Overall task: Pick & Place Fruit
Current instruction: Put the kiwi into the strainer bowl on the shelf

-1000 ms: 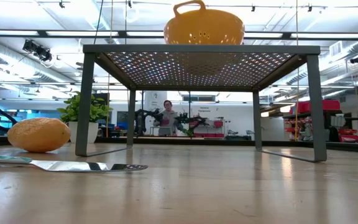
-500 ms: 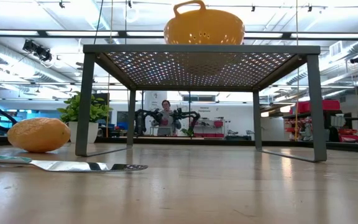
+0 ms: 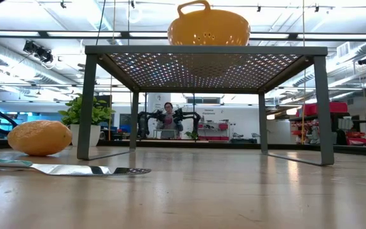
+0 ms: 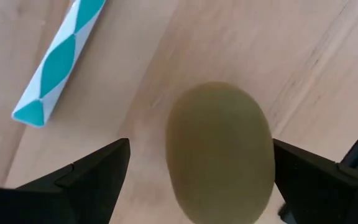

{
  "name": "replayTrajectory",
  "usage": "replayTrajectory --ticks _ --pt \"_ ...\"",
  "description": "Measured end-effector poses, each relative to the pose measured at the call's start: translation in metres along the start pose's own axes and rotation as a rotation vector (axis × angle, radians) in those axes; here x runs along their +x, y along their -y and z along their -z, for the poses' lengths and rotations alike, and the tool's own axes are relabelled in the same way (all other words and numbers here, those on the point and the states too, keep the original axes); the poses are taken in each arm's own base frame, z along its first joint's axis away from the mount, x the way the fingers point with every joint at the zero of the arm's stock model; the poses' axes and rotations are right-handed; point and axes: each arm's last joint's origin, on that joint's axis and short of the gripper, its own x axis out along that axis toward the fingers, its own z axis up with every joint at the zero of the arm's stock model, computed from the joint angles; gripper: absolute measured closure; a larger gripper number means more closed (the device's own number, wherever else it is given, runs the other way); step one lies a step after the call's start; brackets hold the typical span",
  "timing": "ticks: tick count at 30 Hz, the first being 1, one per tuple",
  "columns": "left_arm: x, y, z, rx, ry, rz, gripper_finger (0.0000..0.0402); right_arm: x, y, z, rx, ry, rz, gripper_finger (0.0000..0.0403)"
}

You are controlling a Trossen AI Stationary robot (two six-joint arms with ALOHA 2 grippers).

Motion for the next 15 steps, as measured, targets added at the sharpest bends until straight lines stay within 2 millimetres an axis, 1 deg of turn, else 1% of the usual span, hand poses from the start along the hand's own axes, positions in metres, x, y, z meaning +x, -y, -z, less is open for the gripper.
replayTrajectory --ticks 3,10,15 --pt "0.0034 -0.0031 -0.0001 0.006 0.0 -0.003 0.0022 0.0 0.0 0.0 0.0 0.0 0.0 0.04" --pt "0.0037 -0.0039 -0.0034 0.039 0.003 -0.001 0.0022 0.0 0.0 0.0 0.0 0.0 0.0 0.0401" --pt "0.0039 -0.0055 -0.0091 0.053 0.009 -0.004 0.0022 0.0 0.0013 -0.0001 0.0 0.003 0.043 0.04"
